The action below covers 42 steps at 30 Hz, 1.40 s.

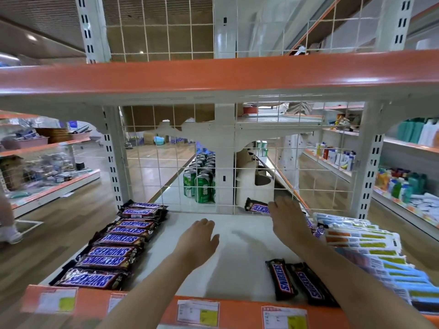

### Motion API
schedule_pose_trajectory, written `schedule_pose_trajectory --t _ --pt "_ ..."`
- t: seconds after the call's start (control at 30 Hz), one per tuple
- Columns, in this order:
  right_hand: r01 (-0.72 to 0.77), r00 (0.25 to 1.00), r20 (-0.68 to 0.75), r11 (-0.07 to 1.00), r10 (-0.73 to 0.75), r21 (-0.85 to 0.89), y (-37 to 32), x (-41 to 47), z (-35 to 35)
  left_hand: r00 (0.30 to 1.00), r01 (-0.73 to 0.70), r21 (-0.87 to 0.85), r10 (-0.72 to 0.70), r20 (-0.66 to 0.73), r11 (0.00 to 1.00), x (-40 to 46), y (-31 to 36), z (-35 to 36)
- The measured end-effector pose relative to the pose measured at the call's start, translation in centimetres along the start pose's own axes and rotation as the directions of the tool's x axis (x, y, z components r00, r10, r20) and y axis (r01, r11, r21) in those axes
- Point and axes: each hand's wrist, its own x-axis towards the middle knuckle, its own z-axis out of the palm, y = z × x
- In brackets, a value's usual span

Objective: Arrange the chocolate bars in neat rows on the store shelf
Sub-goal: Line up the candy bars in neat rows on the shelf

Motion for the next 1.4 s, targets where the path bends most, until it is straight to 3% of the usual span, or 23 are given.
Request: schedule_pose_trajectory --t 0.13,0.33,0.7,0.77,0.83,0.87,0.93,1.0,1.07,1.17,1.33,1.4 --pt "0.209 0.968 -0.147 0.978 -0.202 0.029 -1.5 -0.3 -1.4 0.993 -0.064 0.026 0.067 -0.099 0.998 -1.1 -0.1 -1.0" --pt "0.429 0.85 -0.363 0.902 -0.382 0.053 -4.1 -1.3 -3.4 0.956 -0.135 0.118 0.16 -0.245 0.984 -2.6 -0.5 -2.4" --pt "0.526 0.739 -0.507 0.85 -0.444 0.024 -6.7 -2.1 -6.2 0.904 -0.169 0.137 0.208 -0.372 0.976 -4.4 -2.3 -3.8" --pt "0.45 0.819 -0.448 0.885 -0.357 0.119 -6.6 -2.1 -7.1 0.892 -0.17 0.144 0.214 -0.397 0.975 -4.6 -2.7 -4.0" --pt "0.276 0.952 -0.25 0.853 -0.179 0.443 -6.4 -2.2 -8.3 0.893 -0.153 0.135 0.196 -0.404 0.979 -4.9 -2.9 -4.4" --pt "0.143 0.99 -0.104 0.761 -0.099 0.632 -6.3 -2.2 -8.7 0.902 -0.138 0.133 0.18 -0.393 0.981 -5.0 -3.1 -4.5" --pt "-0.126 0.99 0.144 0.483 0.0 0.867 -6.0 -2.1 -9.5 0.905 -0.125 0.129 0.166 -0.392 0.984 -5.2 -3.4 -4.5" --pt "-0.277 0.959 0.283 0.308 0.025 0.91 -5.8 -1.8 -10.0 0.899 -0.132 0.118 0.168 -0.404 0.984 -5.3 -3.5 -4.5" --pt "-0.384 0.913 0.405 0.226 -0.049 0.895 -5.9 -1.6 -10.8 0.899 -0.133 0.115 0.169 -0.403 0.984 -5.4 -3.3 -4.5" --pt "-0.448 0.863 0.483 0.222 -0.146 0.866 -6.4 -1.6 -11.1 0.888 -0.16 0.124 0.197 -0.415 0.979 -5.4 -3.0 -4.2" --pt "-0.446 0.871 0.476 0.211 -0.119 0.87 -6.9 -1.6 -10.5 0.911 -0.154 0.088 0.176 -0.372 0.984 -5.5 -2.5 -4.1" --pt "-0.454 0.879 0.471 0.168 -0.078 0.875 -7.0 -1.5 -10.2 0.929 -0.118 -0.028 0.1 -0.355 0.993 -5.7 -2.4 -4.2"
